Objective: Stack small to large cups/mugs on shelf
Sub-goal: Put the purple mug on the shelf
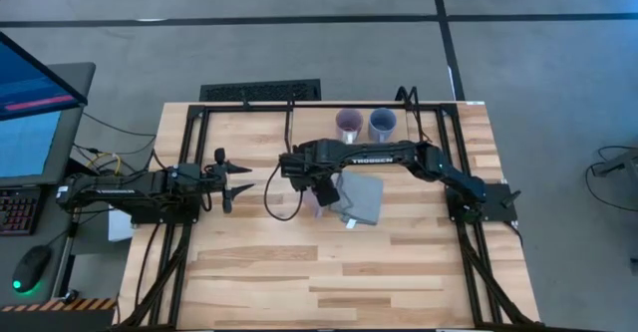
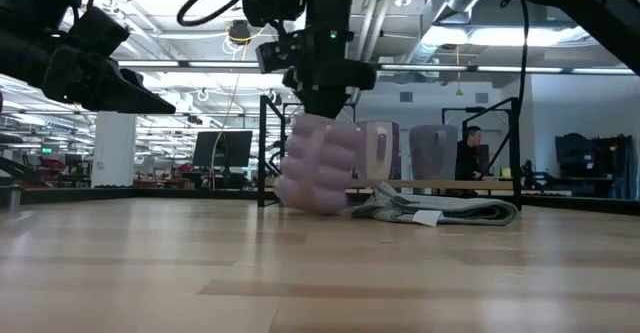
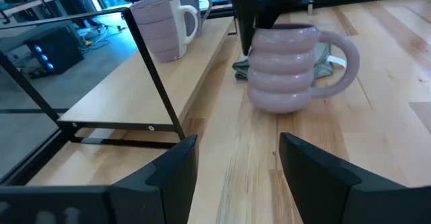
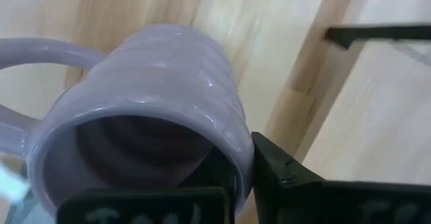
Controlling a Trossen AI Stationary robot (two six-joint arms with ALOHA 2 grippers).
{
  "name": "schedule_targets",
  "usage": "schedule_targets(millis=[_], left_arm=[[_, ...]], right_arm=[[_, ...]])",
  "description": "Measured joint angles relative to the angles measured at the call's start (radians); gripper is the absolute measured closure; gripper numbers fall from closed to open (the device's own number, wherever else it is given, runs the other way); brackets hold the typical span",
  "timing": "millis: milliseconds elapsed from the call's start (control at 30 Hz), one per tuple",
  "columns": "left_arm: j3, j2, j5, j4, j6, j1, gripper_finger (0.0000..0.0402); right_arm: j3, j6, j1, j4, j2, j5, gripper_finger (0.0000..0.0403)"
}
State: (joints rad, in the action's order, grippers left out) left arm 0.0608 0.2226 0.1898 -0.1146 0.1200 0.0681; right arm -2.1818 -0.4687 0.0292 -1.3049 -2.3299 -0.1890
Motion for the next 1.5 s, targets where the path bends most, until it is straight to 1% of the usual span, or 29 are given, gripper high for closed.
schedule_targets(millis=[67, 233, 300, 400, 533, 700, 967, 1133, 1200, 1500], left_arm=[[0.0, 0.0, 0.0, 0.0, 0.0, 0.0, 0.0203], [0.0, 0.0, 0.0, 0.0, -0.001, 0.0, 0.0203], [0.0, 0.0, 0.0, 0.0, 0.0, 0.0, 0.0203], [0.0, 0.0, 0.0, 0.0, 0.0, 0.0, 0.0203], [0.0, 0.0, 0.0, 0.0, 0.0, 0.0, 0.0203], [0.0, 0.0, 0.0, 0.0, 0.0, 0.0, 0.0203], [0.0, 0.0, 0.001, 0.0, 0.018, 0.0, 0.0203], [0.0, 0.0, 0.001, 0.0, 0.018, 0.0, 0.0203], [0.0, 0.0, 0.001, 0.0, 0.018, 0.0, 0.0203], [0.0, 0.0, 0.001, 0.0, 0.018, 0.0, 0.0203]], right_arm=[[0.0, 0.007, 0.001, 0.029, 0.0, -0.004, 0.0348], [0.002, 0.007, 0.0, 0.03, -0.006, -0.05, 0.0281], [0.002, 0.008, 0.0, 0.035, -0.006, -0.053, 0.0265], [0.002, 0.007, 0.0, 0.034, -0.006, -0.057, 0.0252], [0.002, 0.005, -0.002, 0.033, -0.006, -0.085, 0.0249], [0.002, 0.01, -0.004, 0.03, -0.006, -0.105, 0.0258], [0.002, 0.161, -0.008, 0.005, -0.005, -0.107, 0.0275], [0.002, 0.259, -0.008, -0.026, -0.005, -0.109, 0.0275], [0.002, 0.282, -0.007, -0.029, -0.005, -0.127, 0.0275], [0.002, 0.27, -0.006, -0.027, -0.004, -0.129, 0.0274]])
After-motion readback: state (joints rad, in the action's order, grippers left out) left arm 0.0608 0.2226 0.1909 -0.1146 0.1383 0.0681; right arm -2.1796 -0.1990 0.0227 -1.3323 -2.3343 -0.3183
